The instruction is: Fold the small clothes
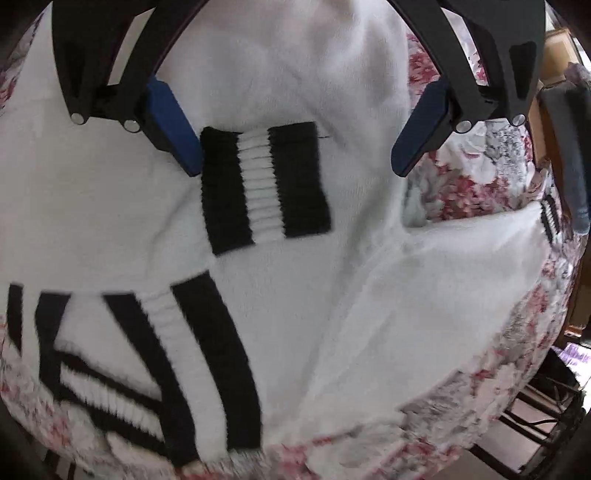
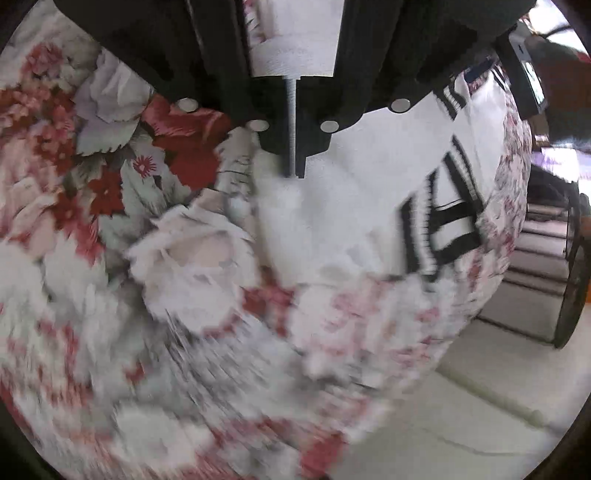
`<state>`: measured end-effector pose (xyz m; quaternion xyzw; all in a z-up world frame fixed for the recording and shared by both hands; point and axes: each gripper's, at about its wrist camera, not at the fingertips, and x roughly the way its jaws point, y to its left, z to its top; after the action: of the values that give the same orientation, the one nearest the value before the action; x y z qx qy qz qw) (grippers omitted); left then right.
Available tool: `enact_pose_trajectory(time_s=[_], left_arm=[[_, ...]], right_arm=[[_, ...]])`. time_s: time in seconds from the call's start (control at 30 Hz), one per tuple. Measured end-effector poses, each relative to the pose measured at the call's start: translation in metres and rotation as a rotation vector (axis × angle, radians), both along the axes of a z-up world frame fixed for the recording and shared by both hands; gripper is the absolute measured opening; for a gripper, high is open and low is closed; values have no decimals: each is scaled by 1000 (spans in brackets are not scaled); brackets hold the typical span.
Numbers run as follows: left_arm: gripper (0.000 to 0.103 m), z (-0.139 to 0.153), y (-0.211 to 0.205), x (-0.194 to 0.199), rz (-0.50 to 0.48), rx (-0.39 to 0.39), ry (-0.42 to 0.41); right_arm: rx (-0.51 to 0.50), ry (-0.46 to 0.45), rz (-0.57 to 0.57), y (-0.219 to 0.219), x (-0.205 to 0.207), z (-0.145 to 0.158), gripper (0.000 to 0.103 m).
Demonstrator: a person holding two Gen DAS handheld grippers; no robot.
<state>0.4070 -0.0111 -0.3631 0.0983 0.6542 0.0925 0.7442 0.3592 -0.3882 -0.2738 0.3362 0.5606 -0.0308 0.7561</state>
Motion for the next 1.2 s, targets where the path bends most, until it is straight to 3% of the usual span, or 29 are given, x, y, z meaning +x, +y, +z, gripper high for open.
enact_pose_trajectory(time_s=[0.1,0.17,0.27,0.37,0.47,0.5,0.53,0.57,0.63,0.7,0.83,0.93,1.07,1.17,1.2], left_arm=[[99,18,3,0,-20,-20,-47],[99,18,3,2,-33,-5,-33],[99,-16,-1,2,-56,22,77],[99,-13,4,1,-34,1,68],[99,18,24,4,2,-72,5],[99,25,33,4,16,-82,-12],[99,31,44,5,37,-94,-28],[99,37,62,6,77,-114,-41],[99,42,98,8,166,-159,-55],[99,43,142,7,268,-205,-63],[98,41,224,-1,458,-331,-109],[98,36,285,-13,647,-498,-161],[98,28,349,-38,895,-871,-327],[93,27,349,-47,903,-877,-356],[85,31,347,-43,891,-851,-370]], right_arm=[[-9,-55,85,15,-8,29,6],[-41,-50,128,23,-19,34,6],[-8,87,156,28,-29,-4,3],[54,150,131,21,-29,-30,0],[110,70,82,17,-32,-1,12],[95,36,98,19,-31,9,26],[61,7,123,24,-30,19,54],[23,-4,143,29,-29,24,63],[-4,1,152,33,-28,23,64],[36,17,127,32,-27,19,64],[114,-10,59,23,-29,24,63],[104,-18,81,42,-26,29,63],[111,1,113,57,-18,25,63],[111,3,108,61,-14,23,63],[111,2,106,61,-14,22,63]])
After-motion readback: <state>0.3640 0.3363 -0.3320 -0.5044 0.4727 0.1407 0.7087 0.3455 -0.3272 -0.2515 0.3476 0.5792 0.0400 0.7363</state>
